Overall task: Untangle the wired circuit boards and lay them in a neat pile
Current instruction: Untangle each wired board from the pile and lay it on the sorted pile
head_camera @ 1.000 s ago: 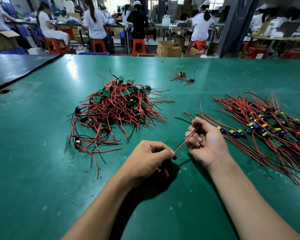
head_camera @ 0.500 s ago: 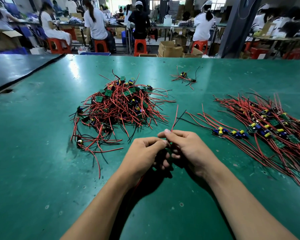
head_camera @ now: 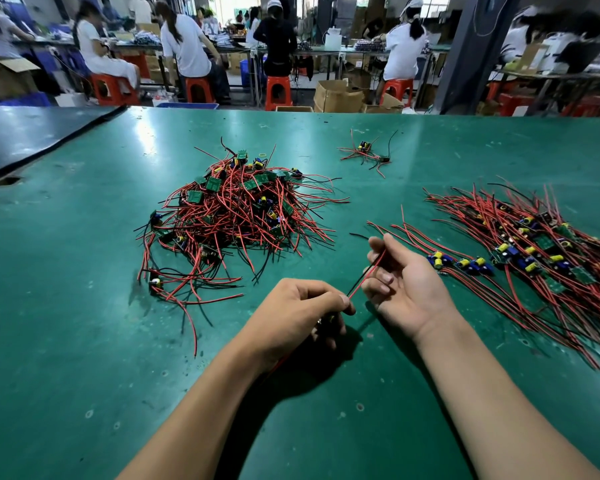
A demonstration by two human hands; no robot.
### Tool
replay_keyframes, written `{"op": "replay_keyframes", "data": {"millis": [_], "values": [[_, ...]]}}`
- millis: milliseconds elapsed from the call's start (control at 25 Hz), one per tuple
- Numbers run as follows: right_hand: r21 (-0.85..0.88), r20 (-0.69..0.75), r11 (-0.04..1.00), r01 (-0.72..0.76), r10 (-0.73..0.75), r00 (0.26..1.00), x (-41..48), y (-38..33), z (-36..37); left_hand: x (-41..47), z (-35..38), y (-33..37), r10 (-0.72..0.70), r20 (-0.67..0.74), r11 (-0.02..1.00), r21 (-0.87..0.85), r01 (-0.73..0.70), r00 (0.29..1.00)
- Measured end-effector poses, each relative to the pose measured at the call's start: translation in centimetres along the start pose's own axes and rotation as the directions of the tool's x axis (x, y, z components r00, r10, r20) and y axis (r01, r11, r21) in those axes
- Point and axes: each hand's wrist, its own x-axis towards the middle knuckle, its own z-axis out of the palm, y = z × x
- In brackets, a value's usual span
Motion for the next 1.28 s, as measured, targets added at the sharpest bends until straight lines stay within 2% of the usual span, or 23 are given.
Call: {"op": "replay_keyframes", "data": {"millis": [200, 320, 440, 640, 880, 920, 960, 1000, 1040, 1080, 1120, 1200, 1280], "values": [[0.167, 0.153, 0.975, -0.146, 0.12, 0.981, -0.3, -0.4, -0.1, 0.0, 0.0, 0.0, -0.01, 0.009, 1.0, -0.028, 0.011, 1.0], [0.162, 0.096, 0.982, -0.097, 0.082, 0.992, -0.2, -0.4, -0.2, 0.1, 0.1, 0.0, -0.007, -0.006, 0.997, -0.074, 0.006, 1.0], [0.038, 0.009, 0.999, -0.036, 0.036, 0.999, 0.1, -0.2, -0.4, 0.3, 0.1, 0.1, -0.025, -0.042, 0.989, -0.146, 0.019, 0.999], [-0.267, -0.002, 0.963, -0.031, 0.031, 1.0, -0.1, 0.6, -0.1, 0.4, -0.5, 0.9, -0.105, -0.043, 0.927, -0.365, 0.082, 0.994], [-0.33, -0.023, 0.944, 0.012, -0.021, 1.0, -0.1, 1.1, -0.1, 0.6, -1.3, 1.2, -0.129, -0.022, 0.855, -0.508, 0.1, 0.991], [-0.389, -0.001, 0.92, 0.054, -0.06, 0.998, -0.1, 1.3, -0.1, 0.6, -1.3, 1.1, -0.113, -0.037, 0.852, -0.517, 0.077, 0.993], [-0.511, 0.046, 0.85, 0.127, -0.12, 0.992, -0.2, 1.5, -0.3, 0.6, -1.3, 1.0, -0.082, -0.063, 0.851, -0.524, 0.037, 0.995], [-0.679, 0.122, 0.7, 0.221, -0.189, 0.974, -0.3, 1.9, -0.4, 0.6, -1.3, 0.9, -0.039, -0.097, 0.853, -0.521, -0.018, 0.994], [-0.815, 0.221, 0.488, 0.313, -0.237, 0.946, -0.5, 2.2, -0.5, 0.6, -1.4, 1.0, 0.007, -0.135, 0.855, -0.513, -0.076, 0.991], [-0.871, 0.323, 0.304, 0.387, -0.239, 0.915, -0.8, 2.7, -0.4, 0.6, -1.5, 1.1, 0.046, -0.172, 0.857, -0.5, -0.128, 0.984], [-0.876, 0.384, 0.229, 0.424, -0.202, 0.901, -1.1, 3.2, -0.2, 0.6, -1.6, 1.1, 0.07, -0.209, 0.858, -0.486, -0.165, 0.976], [-0.833, 0.434, 0.326, 0.446, -0.113, 0.894, -1.8, 3.9, 0.3, 0.6, -1.7, 1.1, 0.073, -0.274, 0.866, -0.46, -0.197, 0.959], [-0.782, 0.468, 0.42, 0.461, -0.095, 0.879, -2.4, 4.1, 1.0, 0.5, -2.0, 1.0, 0.048, -0.322, 0.869, -0.453, -0.198, 0.946]]}}
